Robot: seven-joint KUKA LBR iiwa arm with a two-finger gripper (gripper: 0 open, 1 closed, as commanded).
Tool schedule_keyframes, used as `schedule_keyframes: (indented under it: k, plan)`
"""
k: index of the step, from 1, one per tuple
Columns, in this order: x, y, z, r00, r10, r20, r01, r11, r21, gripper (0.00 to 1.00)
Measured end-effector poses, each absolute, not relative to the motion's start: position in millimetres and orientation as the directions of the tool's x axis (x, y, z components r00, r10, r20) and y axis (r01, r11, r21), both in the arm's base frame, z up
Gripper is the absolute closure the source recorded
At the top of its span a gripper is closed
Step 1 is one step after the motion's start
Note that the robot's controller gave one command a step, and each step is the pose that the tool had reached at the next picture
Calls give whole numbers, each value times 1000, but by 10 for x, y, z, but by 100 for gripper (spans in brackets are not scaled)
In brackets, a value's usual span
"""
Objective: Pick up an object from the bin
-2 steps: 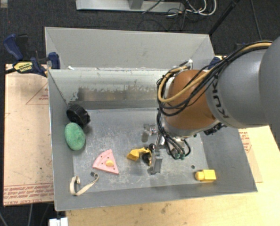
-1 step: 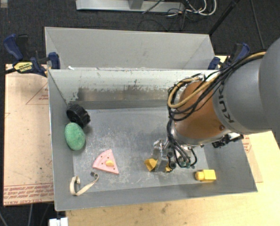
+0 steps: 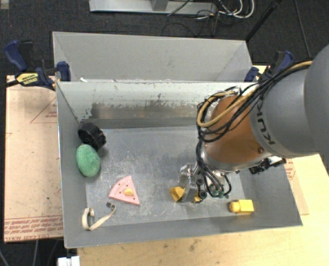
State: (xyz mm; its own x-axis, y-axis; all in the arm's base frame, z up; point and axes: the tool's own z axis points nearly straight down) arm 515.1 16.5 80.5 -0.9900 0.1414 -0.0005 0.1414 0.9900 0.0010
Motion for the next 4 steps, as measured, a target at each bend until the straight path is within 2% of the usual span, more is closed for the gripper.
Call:
schedule_keyframes:
  k: [2, 3, 4]
  plan:
    - [5151, 165, 806, -990, 142, 0, 142, 990, 1, 100]
    - [5447, 442, 1952, -988, 155, -2, 155, 988, 2, 100]
    - [5447, 441, 1952, -988, 155, -2, 155, 988, 1, 100]
